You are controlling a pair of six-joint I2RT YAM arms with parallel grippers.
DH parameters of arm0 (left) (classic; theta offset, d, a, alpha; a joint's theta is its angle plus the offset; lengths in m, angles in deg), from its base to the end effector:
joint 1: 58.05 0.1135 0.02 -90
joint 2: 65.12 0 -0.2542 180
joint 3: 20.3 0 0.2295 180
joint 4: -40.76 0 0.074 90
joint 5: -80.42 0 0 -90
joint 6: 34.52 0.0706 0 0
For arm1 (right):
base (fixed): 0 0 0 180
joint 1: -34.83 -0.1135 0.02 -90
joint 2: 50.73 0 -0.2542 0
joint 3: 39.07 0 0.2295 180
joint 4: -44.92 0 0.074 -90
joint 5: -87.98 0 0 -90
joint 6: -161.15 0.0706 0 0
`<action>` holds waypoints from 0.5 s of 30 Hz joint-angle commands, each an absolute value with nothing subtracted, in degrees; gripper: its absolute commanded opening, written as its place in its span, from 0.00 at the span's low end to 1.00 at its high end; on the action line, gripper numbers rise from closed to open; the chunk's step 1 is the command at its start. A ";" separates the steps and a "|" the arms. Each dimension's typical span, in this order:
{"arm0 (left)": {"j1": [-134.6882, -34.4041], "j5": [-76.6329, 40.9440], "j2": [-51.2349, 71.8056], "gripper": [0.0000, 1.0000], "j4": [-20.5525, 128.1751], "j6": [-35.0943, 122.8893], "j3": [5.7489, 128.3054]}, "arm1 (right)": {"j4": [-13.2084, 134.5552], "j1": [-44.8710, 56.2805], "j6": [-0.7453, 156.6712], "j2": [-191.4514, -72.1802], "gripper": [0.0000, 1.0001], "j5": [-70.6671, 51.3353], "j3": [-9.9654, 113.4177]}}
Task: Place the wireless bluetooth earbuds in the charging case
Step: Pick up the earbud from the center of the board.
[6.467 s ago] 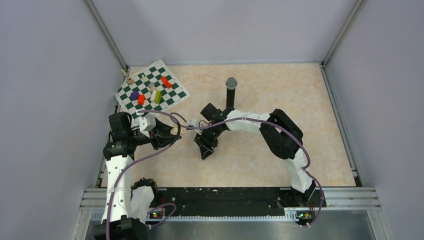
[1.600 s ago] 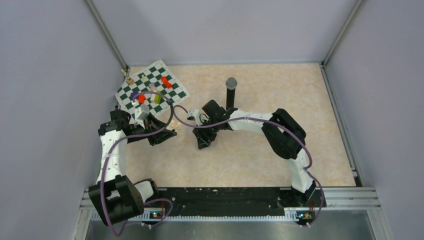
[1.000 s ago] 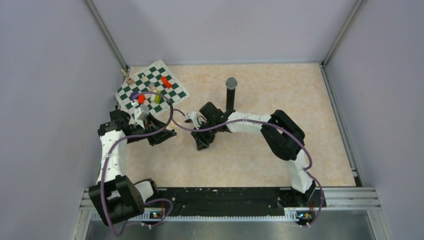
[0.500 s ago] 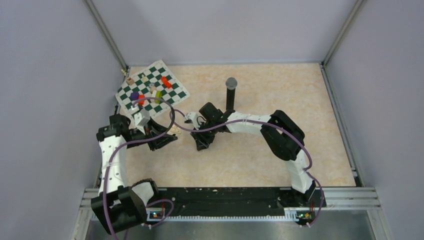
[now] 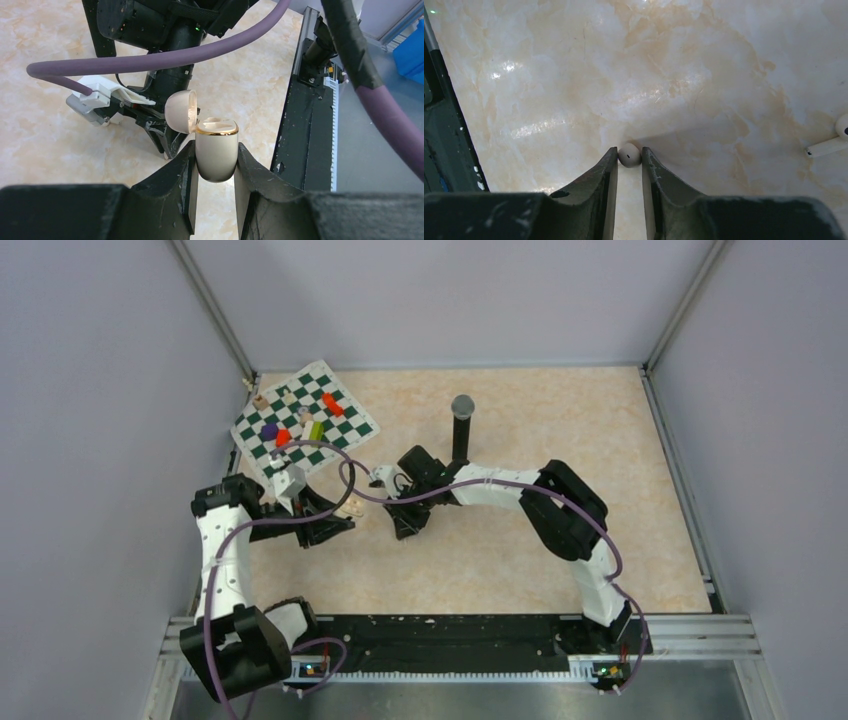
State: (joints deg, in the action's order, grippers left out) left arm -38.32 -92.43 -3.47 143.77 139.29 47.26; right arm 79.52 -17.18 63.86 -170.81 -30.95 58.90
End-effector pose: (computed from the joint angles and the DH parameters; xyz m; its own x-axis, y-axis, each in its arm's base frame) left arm 0.1341 -0.0263 0.2787 -0.2573 0.0392 -0.9655 0.9117 0.3412 -0.2290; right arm 0.2406 0.3635 0.1336 -0.4021 -0.6953 -0.5958 -0.9116 0.2432 0.3314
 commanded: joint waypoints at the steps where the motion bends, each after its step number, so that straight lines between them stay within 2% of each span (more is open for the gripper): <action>1: -38.01 -93.78 -4.13 0.00 146.87 141.89 47.70 | 80.27 -18.36 63.98 -171.77 0.19 -30.66 61.61; 9: -38.08 -93.94 -4.30 0.00 146.88 142.32 46.91 | 80.99 -18.27 62.94 -168.49 0.08 -30.94 62.49; 15: -38.41 -93.96 -4.65 0.00 146.84 143.06 46.50 | 80.82 -17.53 62.32 -163.37 0.07 -30.91 62.34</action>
State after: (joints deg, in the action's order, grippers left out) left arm -38.32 -92.45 -3.50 144.51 141.10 47.17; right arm 81.16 -17.18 63.51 -170.28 -30.67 59.84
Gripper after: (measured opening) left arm 0.329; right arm 0.163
